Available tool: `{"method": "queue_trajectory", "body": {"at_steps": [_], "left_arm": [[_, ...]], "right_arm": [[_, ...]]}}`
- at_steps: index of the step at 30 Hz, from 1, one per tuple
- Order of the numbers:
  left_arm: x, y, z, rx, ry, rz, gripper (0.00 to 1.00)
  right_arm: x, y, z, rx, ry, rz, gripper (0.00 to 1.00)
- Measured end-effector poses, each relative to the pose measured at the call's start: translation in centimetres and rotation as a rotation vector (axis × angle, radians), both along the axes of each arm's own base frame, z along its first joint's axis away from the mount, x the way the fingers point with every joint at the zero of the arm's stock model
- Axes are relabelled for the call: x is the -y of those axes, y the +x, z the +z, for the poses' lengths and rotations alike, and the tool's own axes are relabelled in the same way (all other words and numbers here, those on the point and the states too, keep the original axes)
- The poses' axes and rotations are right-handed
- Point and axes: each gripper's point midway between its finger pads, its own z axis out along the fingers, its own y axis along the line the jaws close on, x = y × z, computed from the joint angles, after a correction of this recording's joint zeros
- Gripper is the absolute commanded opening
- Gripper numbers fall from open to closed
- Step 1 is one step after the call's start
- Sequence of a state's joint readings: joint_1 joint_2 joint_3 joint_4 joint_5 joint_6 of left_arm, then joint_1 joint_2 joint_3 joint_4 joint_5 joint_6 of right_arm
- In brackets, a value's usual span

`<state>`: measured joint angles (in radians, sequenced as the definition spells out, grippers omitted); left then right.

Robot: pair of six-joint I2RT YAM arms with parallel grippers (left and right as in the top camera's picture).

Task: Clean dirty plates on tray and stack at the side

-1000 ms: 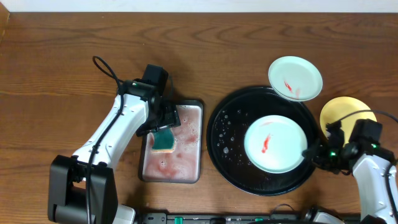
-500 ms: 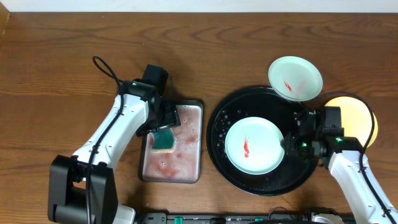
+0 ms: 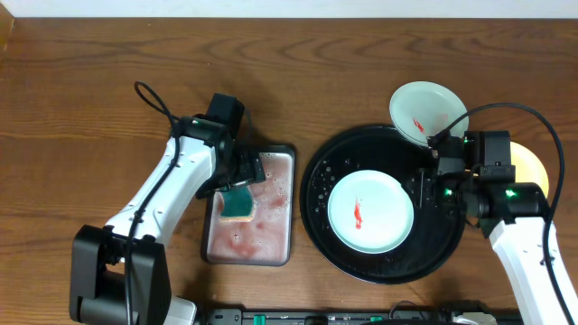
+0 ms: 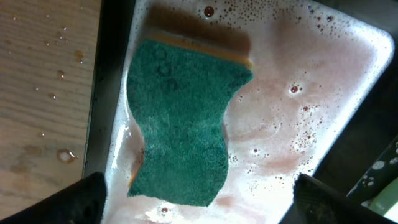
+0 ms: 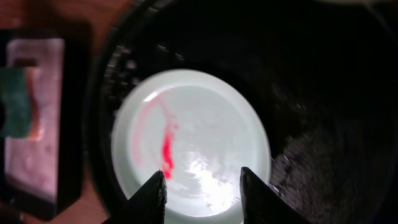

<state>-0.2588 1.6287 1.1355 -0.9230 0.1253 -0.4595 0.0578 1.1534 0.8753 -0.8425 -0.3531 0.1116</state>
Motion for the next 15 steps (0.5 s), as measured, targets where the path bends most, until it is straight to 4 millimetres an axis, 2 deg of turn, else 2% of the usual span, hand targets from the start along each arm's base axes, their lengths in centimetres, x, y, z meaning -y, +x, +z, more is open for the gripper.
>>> {"method": "queue_trajectory", "body": {"at_steps": [1, 2, 3, 5, 7, 10, 12, 13, 15], "left_arm": [[0.0, 0.1, 0.0, 0.003, -0.001, 0.001, 0.99], [0.0, 0.2, 0.0, 0.007, -0.002, 0.004, 0.86], [0.1, 0.2, 0.0, 0.009, -0.003, 0.008, 0.79], [0.1, 0.2, 0.0, 0.008, -0.003, 0.009, 0.78], [0.0, -0.2, -0.5, -0.006, 0.0, 0.019, 0.66], [-0.1, -1.3, -2.5, -0.02, 0.004, 0.03, 0.6], [0.1, -1.9, -3.9, -0.021, 0.003, 0.023, 0.51], [0.2, -2.4, -4.6, -0.025, 0.004, 0.017, 0.45], [0.4, -2.9, -5.7, -0.019, 0.003, 0.011, 0.26]], "right_arm": [[-0.3, -0.2, 0.2, 0.007, 0.001, 0.018, 0.36], [-0.6, -0.4, 0.3, 0.006, 0.003, 0.031, 0.36], [-0.9, -0.6, 0.2, 0.002, 0.004, 0.045, 0.36], [-1.0, -0.7, 0.2, -0.001, 0.005, 0.053, 0.36], [-1.0, -0.7, 0.2, -0.002, 0.005, 0.054, 0.36], [-1.1, -0.6, 0.2, 0.003, 0.005, 0.055, 0.36], [-1.1, -0.6, 0.3, 0.006, 0.005, 0.055, 0.36], [-1.1, -0.6, 0.3, 0.006, 0.005, 0.055, 0.36], [-1.1, -0.6, 0.3, 0.005, 0.005, 0.056, 0.36]]}}
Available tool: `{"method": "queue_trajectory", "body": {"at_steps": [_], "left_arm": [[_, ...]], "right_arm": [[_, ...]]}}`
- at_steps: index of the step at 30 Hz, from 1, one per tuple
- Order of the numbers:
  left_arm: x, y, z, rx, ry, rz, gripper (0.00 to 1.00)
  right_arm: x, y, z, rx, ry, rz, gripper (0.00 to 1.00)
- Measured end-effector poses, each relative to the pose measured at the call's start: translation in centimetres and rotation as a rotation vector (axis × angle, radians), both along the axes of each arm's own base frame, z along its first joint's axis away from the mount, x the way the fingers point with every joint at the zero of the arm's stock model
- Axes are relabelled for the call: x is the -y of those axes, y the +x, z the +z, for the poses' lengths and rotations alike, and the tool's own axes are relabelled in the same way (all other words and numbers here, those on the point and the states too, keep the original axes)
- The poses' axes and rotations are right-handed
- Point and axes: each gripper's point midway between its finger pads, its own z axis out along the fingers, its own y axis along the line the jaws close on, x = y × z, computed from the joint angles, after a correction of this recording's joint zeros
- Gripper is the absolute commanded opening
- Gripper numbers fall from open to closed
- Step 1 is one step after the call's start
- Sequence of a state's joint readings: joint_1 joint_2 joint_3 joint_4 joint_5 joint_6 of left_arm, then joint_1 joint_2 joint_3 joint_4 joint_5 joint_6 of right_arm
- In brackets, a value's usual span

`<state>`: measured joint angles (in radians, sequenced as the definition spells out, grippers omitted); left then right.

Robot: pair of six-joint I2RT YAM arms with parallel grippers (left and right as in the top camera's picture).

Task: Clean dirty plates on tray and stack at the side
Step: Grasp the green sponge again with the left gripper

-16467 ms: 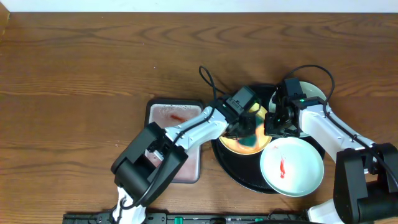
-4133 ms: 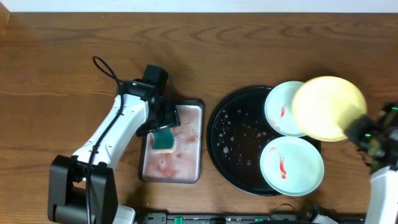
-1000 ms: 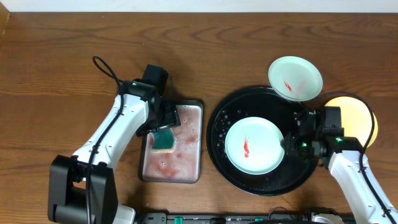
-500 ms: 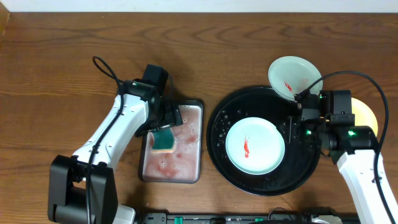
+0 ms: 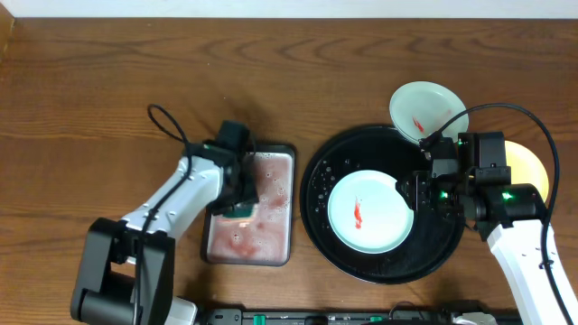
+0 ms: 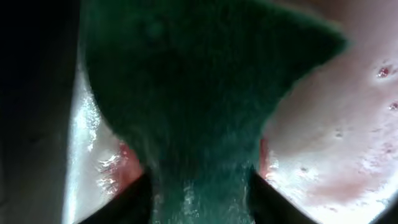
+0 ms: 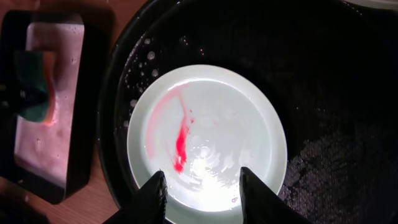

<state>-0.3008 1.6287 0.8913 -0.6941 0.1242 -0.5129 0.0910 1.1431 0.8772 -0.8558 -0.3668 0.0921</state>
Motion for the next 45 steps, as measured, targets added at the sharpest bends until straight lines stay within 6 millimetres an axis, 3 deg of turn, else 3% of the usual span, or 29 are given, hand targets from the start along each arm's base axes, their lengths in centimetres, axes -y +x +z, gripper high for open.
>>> {"method": "queue_trajectory", "body": {"at_steps": [2, 10, 12, 15, 19, 24, 28, 29, 30, 31, 37, 38, 39, 40, 45], "left_arm": [[0.1, 0.0, -0.6, 0.017, -0.001, 0.002, 0.08], [-0.1, -1.0, -0.4, -0.014, 0.006, 0.003, 0.08], [-0.3, -1.8, -0.1, -0.057, 0.014, -0.006, 0.27], [-0.3, -2.2, 0.3, -0.08, 0.016, -0.014, 0.43], [0.1, -1.1, 0.5, -0.04, 0.005, -0.027, 0.5], [-0.1, 0.6, 0.5, 0.033, 0.022, -0.025, 0.49], [0.0, 1.8, 0.3, 0.09, 0.028, -0.025, 0.4], [0.0, 2.0, 0.0, 0.1, 0.028, -0.024, 0.29], [0.1, 2.1, -0.2, 0.109, 0.026, -0.022, 0.11], [0.1, 2.2, -0.4, 0.115, 0.029, -0.026, 0.08], [-0.1, 2.2, -0.6, 0.118, 0.04, -0.029, 0.07], [-0.1, 2.1, -0.6, 0.111, 0.042, -0.033, 0.13], [-0.2, 2.0, -0.5, 0.105, 0.044, -0.041, 0.32], [-0.2, 1.8, -0.4, 0.093, 0.047, -0.048, 0.43], [-0.2, -0.2, 0.0, -0.002, 0.037, -0.072, 0.55]], "right_arm": [[0.0, 0.0, 0.0, 0.001, -0.001, 0.001, 0.35], [0.0, 0.0, 0.0, 0.001, -0.001, 0.002, 0.34], [0.0, 0.0, 0.0, 0.0, -0.001, 0.002, 0.34], [0.0, 0.0, 0.0, 0.0, -0.001, 0.002, 0.34], [0.0, 0.0, 0.0, -0.001, -0.001, 0.002, 0.34], [0.0, 0.0, 0.0, -0.001, -0.001, 0.001, 0.34], [0.0, -0.1, -0.1, -0.006, -0.001, 0.001, 0.34], [0.0, -0.1, -0.1, -0.006, -0.001, 0.001, 0.34], [0.0, -0.2, -0.1, -0.007, -0.001, 0.001, 0.34], [0.0, -0.2, -0.1, -0.007, -0.001, 0.001, 0.34], [0.0, -0.2, -0.1, -0.008, -0.001, 0.001, 0.34], [0.0, -0.2, -0.1, -0.007, -0.001, 0.001, 0.34], [0.0, -0.2, -0.1, -0.008, -0.001, 0.001, 0.34], [0.0, -0.2, -0.1, -0.008, -0.001, 0.001, 0.34], [0.0, -0.2, -0.1, -0.008, -0.001, 0.001, 0.34]]}}
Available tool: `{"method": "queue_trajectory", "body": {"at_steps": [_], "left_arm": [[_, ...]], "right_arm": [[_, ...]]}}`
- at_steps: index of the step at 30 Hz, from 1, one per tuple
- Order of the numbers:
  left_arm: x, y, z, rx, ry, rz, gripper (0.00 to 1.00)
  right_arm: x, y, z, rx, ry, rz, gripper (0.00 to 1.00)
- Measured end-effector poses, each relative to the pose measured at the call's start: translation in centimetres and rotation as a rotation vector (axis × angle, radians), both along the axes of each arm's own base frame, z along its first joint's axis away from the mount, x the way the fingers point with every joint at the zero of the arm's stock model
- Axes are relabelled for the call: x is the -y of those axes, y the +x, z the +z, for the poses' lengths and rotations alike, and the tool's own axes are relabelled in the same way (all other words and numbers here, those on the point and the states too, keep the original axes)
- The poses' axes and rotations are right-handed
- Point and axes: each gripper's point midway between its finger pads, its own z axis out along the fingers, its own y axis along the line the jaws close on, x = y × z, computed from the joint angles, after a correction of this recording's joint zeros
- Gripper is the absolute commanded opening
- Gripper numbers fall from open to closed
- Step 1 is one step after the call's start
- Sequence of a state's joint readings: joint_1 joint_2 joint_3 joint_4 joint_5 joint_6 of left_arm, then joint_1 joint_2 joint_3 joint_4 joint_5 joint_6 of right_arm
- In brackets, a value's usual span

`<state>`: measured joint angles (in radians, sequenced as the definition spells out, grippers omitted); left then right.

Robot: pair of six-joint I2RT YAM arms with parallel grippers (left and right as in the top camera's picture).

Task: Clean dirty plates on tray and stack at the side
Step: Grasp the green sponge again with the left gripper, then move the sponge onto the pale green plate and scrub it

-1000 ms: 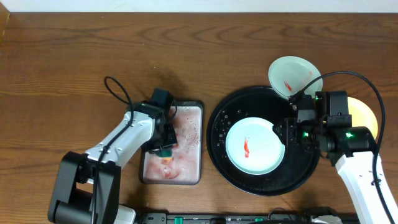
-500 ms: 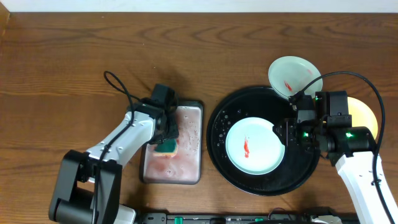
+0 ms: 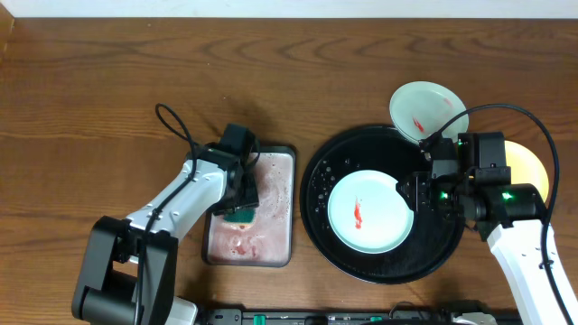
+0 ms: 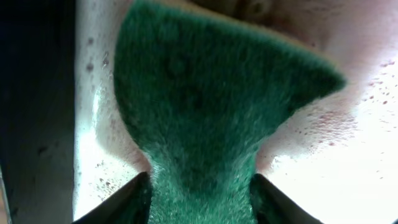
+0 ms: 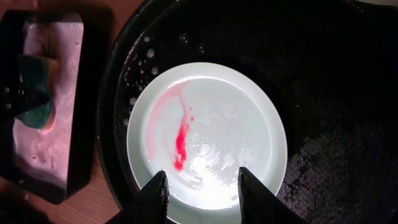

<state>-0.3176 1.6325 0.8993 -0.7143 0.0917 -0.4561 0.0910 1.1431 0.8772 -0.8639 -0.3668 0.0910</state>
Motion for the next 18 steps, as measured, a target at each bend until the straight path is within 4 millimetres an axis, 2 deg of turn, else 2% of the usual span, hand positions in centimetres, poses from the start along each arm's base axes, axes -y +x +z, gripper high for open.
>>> {"method": "queue_trajectory", "body": {"at_steps": [4, 6, 8, 9, 11, 14, 18], "left_arm": [[0.1, -0.4, 0.1, -0.018, -0.006, -0.009, 0.53], [0.1, -0.4, 0.1, -0.02, -0.008, -0.009, 0.41], [0.2, -0.3, 0.1, -0.016, -0.01, -0.012, 0.35], [0.2, -0.2, 0.1, -0.01, -0.012, -0.014, 0.29], [0.5, 0.4, 0.2, 0.015, -0.025, -0.014, 0.08], [1.0, 1.2, 0.1, 0.049, -0.047, -0.017, 0.07], [1.0, 1.0, -0.3, 0.049, -0.05, -0.015, 0.07]], "right_arm": [[0.0, 0.0, 0.0, -0.001, 0.0, 0.0, 0.34], [0.0, 0.0, 0.0, -0.002, 0.0, 0.0, 0.35], [0.0, 0.0, 0.0, -0.002, 0.0, 0.0, 0.35], [0.0, -0.1, 0.0, -0.003, 0.0, 0.0, 0.35], [0.0, -0.1, 0.0, -0.003, 0.0, 0.0, 0.35], [0.0, -0.1, 0.0, -0.003, 0.0, 0.0, 0.36], [0.1, -0.1, -0.1, -0.006, -0.008, -0.005, 0.39]]}}
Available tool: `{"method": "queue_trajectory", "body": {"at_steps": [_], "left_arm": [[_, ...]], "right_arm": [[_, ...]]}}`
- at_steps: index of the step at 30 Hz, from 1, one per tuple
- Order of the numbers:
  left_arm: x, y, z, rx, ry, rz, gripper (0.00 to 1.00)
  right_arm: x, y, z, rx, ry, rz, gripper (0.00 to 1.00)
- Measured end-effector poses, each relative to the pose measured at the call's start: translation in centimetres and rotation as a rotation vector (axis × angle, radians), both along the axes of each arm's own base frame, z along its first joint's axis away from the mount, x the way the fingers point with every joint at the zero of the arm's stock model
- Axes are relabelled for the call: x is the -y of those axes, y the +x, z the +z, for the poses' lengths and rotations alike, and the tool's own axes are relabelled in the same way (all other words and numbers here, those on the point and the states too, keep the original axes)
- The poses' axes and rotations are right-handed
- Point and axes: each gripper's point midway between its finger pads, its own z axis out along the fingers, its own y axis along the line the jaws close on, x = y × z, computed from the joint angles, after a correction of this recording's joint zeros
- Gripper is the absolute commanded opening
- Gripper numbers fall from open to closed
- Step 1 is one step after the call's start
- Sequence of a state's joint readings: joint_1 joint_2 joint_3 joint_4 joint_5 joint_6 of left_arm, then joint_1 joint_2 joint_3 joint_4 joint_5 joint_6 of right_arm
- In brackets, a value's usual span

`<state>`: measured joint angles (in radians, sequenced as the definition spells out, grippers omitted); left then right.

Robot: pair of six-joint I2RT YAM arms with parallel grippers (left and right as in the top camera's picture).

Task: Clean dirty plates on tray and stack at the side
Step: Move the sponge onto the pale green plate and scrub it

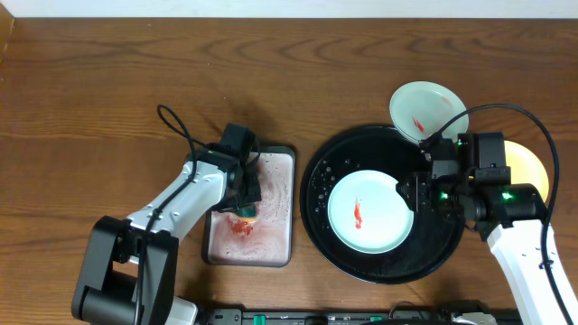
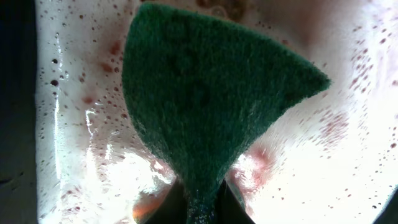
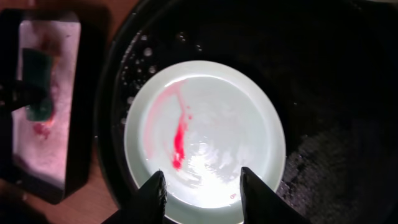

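A pale green plate [image 1: 370, 213] with a red smear lies in the round black tray [image 1: 325, 162]. A second smeared plate [image 1: 424, 110] leans on the tray's far rim. My left gripper [image 2: 200, 202] is shut on the green sponge [image 2: 211, 106], pinched narrow between the fingers, down in the soapy pink water of the rectangular pan [image 1: 280, 158]. My right gripper [image 3: 200, 193] hangs open above the near rim of the centre plate [image 3: 211, 137], with nothing between its fingers.
A yellow plate [image 1: 533, 167] lies on the wood at the right, half hidden behind my right arm. The pan of soapy water [image 3: 46, 93] stands left of the tray [image 3: 348, 93].
My left gripper has squeezed tighter on the sponge, now pinched to a narrow neck. The pan's water looks frothier and more red-speckled. The right arm has barely moved.
My left gripper stood open above the sponge lying flat in the pan. Then it was down over the sponge with the fingers either side. It then closed on it and now pinches it hard in the water. My right gripper stayed open over the centre plate.
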<state>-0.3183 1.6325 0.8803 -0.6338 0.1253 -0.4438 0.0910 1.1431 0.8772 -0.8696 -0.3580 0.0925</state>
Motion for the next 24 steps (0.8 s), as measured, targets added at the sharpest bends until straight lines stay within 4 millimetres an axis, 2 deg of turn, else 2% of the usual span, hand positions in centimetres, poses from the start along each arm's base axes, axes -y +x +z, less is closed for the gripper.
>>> {"method": "queue_trajectory", "body": {"at_steps": [3, 7, 9, 12, 15, 17, 20, 24], "left_arm": [[-0.1, -0.4, 0.1, -0.018, 0.006, 0.0, 0.07], [-0.6, -1.9, 0.9, -0.086, 0.028, -0.001, 0.07], [-0.7, -2.2, 2.2, -0.108, 0.035, -0.004, 0.07], [0.1, -0.7, 5.5, -0.027, 0.001, -0.01, 0.07], [1.9, 0.8, 9.3, 0.093, -0.081, -0.041, 0.07], [3.6, 0.7, 11.0, 0.144, -0.138, -0.079, 0.07], [6.1, -0.5, 11.8, 0.149, -0.191, -0.141, 0.07], [9.6, -1.4, 11.9, 0.162, -0.233, -0.222, 0.07]], "right_arm": [[0.8, 0.0, -0.4, -0.014, -0.04, -0.04, 0.4], [2.0, 0.1, -1.2, -0.042, -0.091, -0.098, 0.41], [2.3, 0.2, -1.9, -0.072, -0.11, -0.111, 0.4], [2.7, 0.2, -3.6, -0.139, -0.129, -0.126, 0.32], [3.0, -0.1, -5.8, -0.234, -0.148, -0.131, 0.27], [3.1, -0.4, -7.5, -0.304, -0.16, -0.129, 0.26], [3.0, -0.7, -10.0, -0.391, -0.169, -0.106, 0.29], [3.0, -1.1, -11.7, -0.447, -0.182, -0.08, 0.27]]}}
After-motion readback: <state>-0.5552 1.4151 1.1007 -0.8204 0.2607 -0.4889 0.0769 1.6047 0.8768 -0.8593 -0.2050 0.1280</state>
